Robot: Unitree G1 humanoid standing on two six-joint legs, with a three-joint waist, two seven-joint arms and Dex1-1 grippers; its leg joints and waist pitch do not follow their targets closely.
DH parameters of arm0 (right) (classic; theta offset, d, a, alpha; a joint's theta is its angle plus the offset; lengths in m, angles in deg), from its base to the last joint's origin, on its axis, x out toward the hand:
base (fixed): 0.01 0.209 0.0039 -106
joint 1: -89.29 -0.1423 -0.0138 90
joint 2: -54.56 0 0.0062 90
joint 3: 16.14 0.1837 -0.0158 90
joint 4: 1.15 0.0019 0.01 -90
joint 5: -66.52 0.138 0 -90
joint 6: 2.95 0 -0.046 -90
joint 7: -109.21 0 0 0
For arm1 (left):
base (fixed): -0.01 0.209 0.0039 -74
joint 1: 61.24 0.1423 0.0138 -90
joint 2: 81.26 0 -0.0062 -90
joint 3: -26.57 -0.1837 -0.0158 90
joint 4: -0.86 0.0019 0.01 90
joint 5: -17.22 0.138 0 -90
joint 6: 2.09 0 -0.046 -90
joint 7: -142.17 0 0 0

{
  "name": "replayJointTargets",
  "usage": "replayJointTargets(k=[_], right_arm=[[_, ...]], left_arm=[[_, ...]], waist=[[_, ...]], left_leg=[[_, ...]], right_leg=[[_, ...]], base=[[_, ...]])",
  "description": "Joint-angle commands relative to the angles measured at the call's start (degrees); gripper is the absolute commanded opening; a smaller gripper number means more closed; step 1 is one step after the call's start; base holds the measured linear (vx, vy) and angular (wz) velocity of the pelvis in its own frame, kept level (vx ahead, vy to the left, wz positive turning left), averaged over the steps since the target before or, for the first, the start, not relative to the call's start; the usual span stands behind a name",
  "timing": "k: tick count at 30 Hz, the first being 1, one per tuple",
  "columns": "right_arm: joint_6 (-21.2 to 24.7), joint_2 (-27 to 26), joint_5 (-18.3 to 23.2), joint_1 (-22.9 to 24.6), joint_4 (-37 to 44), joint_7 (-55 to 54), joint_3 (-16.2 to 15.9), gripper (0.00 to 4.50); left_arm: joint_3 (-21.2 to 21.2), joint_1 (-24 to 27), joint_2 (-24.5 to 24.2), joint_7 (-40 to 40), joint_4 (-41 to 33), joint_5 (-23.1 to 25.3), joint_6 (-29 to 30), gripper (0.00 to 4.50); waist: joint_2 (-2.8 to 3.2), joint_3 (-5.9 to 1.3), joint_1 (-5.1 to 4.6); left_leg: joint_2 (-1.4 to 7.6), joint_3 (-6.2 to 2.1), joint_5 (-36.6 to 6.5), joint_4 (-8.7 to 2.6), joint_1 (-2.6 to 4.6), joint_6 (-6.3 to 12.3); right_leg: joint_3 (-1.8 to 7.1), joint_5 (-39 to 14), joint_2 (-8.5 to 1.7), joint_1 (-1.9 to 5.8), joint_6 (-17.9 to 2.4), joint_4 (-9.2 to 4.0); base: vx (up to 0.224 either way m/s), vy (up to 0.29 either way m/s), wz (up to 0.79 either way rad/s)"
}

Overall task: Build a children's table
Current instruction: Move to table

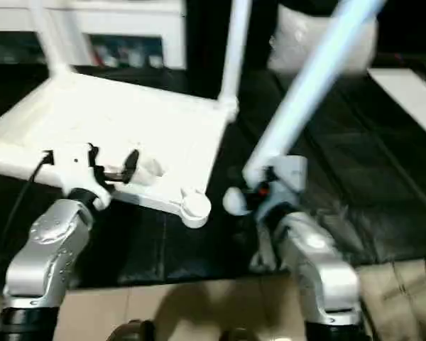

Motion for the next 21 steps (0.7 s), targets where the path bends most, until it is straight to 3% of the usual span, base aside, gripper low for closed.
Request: replayJointTargets(k=[1, 2, 3, 4, 5, 6, 7, 8, 9, 10, 11, 12, 13, 14, 15, 16, 17, 18, 19, 20, 21], right_arm=[[-1.08, 0.80, -0.17, 1.25, 1.43, 0.60, 0.08, 1.91], [-1.27, 0.94, -0.34, 1.34, 1.43, 0.70, -0.02, 1.91], [-2.13, 1.43, -1.11, 1.48, 1.42, 0.94, -0.51, 1.91], [-2.39, 1.53, -1.13, 1.50, 1.39, 1.05, -0.48, 1.91], [-2.66, 1.64, -1.07, 1.51, 1.30, 1.19, -0.35, 1.91], [-2.73, 1.70, -0.87, 1.51, 1.26, 1.32, -0.19, 1.91], [-2.82, 1.82, -0.53, 1.48, 1.20, 1.62, 0.04, 1.91], [-2.94, 2.10, -0.63, 1.42, 1.16, 1.93, -0.04, 1.91], [-2.97, 2.19, -0.67, 1.43, 1.18, 2.05, -0.11, 1.91], [-2.97, 2.37, -0.69, 1.45, 1.18, 2.28, -0.26, 1.91], [-2.97, 2.37, -0.69, 1.45, 1.18, 2.28, -0.26, 1.91], [-3.00, 2.77, -0.84, 1.55, 1.14, 2.55, -0.71, 1.91], [-3.04, 2.96, -0.96, 1.62, 1.12, 2.70, -0.97, 1.91], [-3.15, 3.17, -1.25, 1.72, 1.13, 2.84, -1.37, 1.91], [-3.14, 3.30, -1.64, 1.85, 1.18, 2.87, -1.82, 1.91], [-3.38, 3.79, -2.43, 1.88, 1.20, 3.03, -2.54, 1.91], [-3.38, 3.79, -2.43, 1.88, 1.20, 3.03, -2.54, 1.91], [-3.63, 4.35, -3.31, 1.93, 1.15, 3.26, -3.32, 1.91], [-3.62, 4.36, -3.31, 1.93, 1.14, 3.28, -3.33, 1.91], [-3.52, 4.44, -3.29, 1.98, 1.06, 3.41, -3.39, 1.91], [-3.45, 3.07, -1.02, 2.19, 1.16, 3.37, -1.60, 1.91]], left_arm=[[-1.58, -0.77, -0.48, -1.37, -1.70, -0.41, 0.58, 4.50], [-1.63, -0.78, -0.51, -1.65, -1.82, -0.47, 0.33, 4.50], [-1.60, -0.75, -0.51, -2.39, -1.80, -0.75, -0.89, 4.50], [-1.54, -0.70, -0.51, -2.43, -1.82, -0.83, -0.77, 4.50], [-1.53, -0.64, -0.60, -2.57, -1.83, -0.86, -0.72, 4.50], [-1.56, -0.56, -0.68, -2.69, -1.90, -0.86, -0.65, 4.50], [-1.61, -0.38, -0.82, -2.80, -1.99, -0.79, -0.45, 4.50], [-1.73, -0.24, -0.96, -2.91, -2.10, -0.58, -0.49, 4.50], [-1.70, -0.21, -0.93, -2.86, -2.16, -0.56, -0.43, 4.50], [-1.55, -0.19, -0.75, -2.81, -2.22, -0.69, -0.26, 4.50], [-1.55, -0.19, -0.75, -2.81, -2.22, -0.69, -0.26, 4.50], [-1.64, -0.13, -0.80, -2.97, -2.28, -0.73, -0.15, 4.50], [-1.81, -0.10, -0.91, -3.11, -2.29, -0.68, -0.16, 4.50], [-2.04, -0.03, -1.01, -3.26, -2.33, -0.61, -0.21, 4.50], [-2.18, 0.09, -0.90, -3.23, -2.58, -0.66, -0.23, 4.50], [-2.16, 0.10, -0.81, -3.14, -2.66, -0.71, -0.14, 4.50], [-2.16, 0.10, -0.81, -3.14, -2.66, -0.71, -0.14, 4.50], [-2.10, 0.10, -0.71, -3.09, -2.72, -0.73, -0.06, 4.50], [-2.09, 0.10, -0.70, -3.08, -2.72, -0.73, -0.06, 4.50], [-2.01, 0.10, -0.57, -3.04, -2.74, -0.75, -0.09, 4.50], [-1.89, 0.21, -0.64, -3.11, -2.84, -0.70, -0.16, 4.50]], waist=[[-1.27, -2.38, 1.06], [-0.80, -3.33, 2.95], [-0.05, -4.03, 2.56], [0.21, -4.80, 2.60], [0.55, -4.89, 1.57], [0.68, -4.58, 1.30], [1.05, -4.06, 1.29], [1.11, -3.16, 1.17], [0.96, -2.05, 0.84], [0.92, -1.58, 0.51], [1.43, -0.92, -0.47], [1.95, -0.99, -1.10], [2.74, -1.65, -1.70], [3.14, -1.67, -1.96], [2.05, -1.38, -2.52], [1.04, -1.57, -2.37], [-0.53, -1.29, -0.76], [-1.42, -2.57, 0.99], [-1.19, -2.81, 1.47], [-2.03, -2.82, 1.92], [-0.05, -3.31, 0.92]], left_leg=[[-0.67, 1.42, -1.93, 2.26, -0.16, 1.91], [1.54, 1.26, -0.46, -1.64, 0.16, 2.21], [2.84, 1.50, 0.07, -4.37, 1.86, 2.45], [3.30, 1.36, 2.06, -4.61, 2.28, 2.74], [4.86, 0.81, -0.31, -5.43, 2.72, 3.50], [4.90, 0.81, -4.24, -5.97, 2.38, 3.30], [4.75, 1.43, -13.37, -6.39, 3.43, 2.46], [4.26, 2.04, -20.93, -6.78, 4.65, 1.86], [3.50, 2.68, -26.31, -6.35, 6.51, 1.15], [3.19, 2.84, -28.79, -5.97, 7.60, 0.62], [3.18, 2.85, -34.82, -5.06, 10.61, -0.65], [4.00, 2.16, -38.48, -5.56, 11.45, -1.12], [7.72, -0.37, -45.86, -10.14, 8.60, -1.25], [9.44, -1.84, -50.48, -13.14, 8.62, -0.68], [8.15, -1.10, -50.00, -12.29, 9.93, -0.35], [5.83, 0.97, -46.74, -10.18, 10.32, -0.35], [0.54, 4.36, -27.65, -2.97, 8.66, 1.82], [0.37, 3.01, -10.25, 2.06, 2.88, 4.99], [0.44, 2.21, -7.16, 2.96, 1.31, 5.39], [0.58, 1.61, -4.76, 4.50, -2.47, 7.39], [1.37, 1.67, 0.88, 2.92, -1.73, 8.11]], right_leg=[[7.81, -46.49, -9.61, 2.08, -1.02, -12.76], [8.04, -39.55, -9.05, 2.98, 3.72, -10.54], [5.62, -22.97, -6.53, 2.99, 1.50, -8.72], [4.63, -13.17, -4.72, 2.49, 0.47, -7.07], [4.02, -3.81, -4.56, 2.59, -2.21, -6.07], [3.90, -4.74, -4.88, 3.22, -3.26, -6.24], [3.96, -12.97, -5.17, 3.14, -4.71, -7.54], [3.45, -25.12, -4.96, 3.48, -4.92, -9.06], [2.59, -37.54, -4.68, 2.89, -2.87, -11.14], [1.69, -42.90, -4.37, 2.59, -1.30, -12.16], [-1.42, -47.41, -3.09, 1.37, 1.95, -14.16], [-2.74, -44.18, -2.60, 1.68, 2.48, -13.90], [-1.84, -30.23, -2.42, 5.89, 1.88, -6.91], [0.14, -16.05, -2.67, 6.04, 0.15, -1.43], [1.29, -15.90, -3.56, 4.47, -1.41, -3.43], [2.36, -22.84, -4.68, 4.02, -2.52, -7.23], [5.68, -47.06, -7.62, 5.49, -1.61, -12.91], [9.41, -53.99, -11.36, 10.93, -1.49, -13.32], [9.90, -50.68, -11.58, 11.67, -2.43, -12.71], [5.59, -43.53, -13.27, 13.36, -0.83, -11.96], [-0.08, -32.75, -12.35, 11.31, -1.81, -13.11]], base=[[0.040, -0.157, -0.01], [0.050, -0.097, 0.11], [0.050, -0.097, 0.11], [-0.014, -0.070, 0.10], [0.000, 0.000, 0.00], [0.000, 0.000, 0.00], [0.000, 0.000, 0.00], [0.000, 0.000, 0.00], [0.000, 0.000, 0.00], [0.000, 0.000, 0.00], [0.013, 0.053, -0.16], [0.000, 0.051, -0.16], [0.081, 0.059, -0.24], [0.109, 0.010, -0.16], [0.109, 0.010, -0.16], [0.121, -0.043, 0.04], [0.186, -0.032, -0.02], [0.186, -0.032, -0.02], [0.191, 0.004, -0.05], [0.146, 0.008, 0.31], [0.146, 0.008, 0.31]])
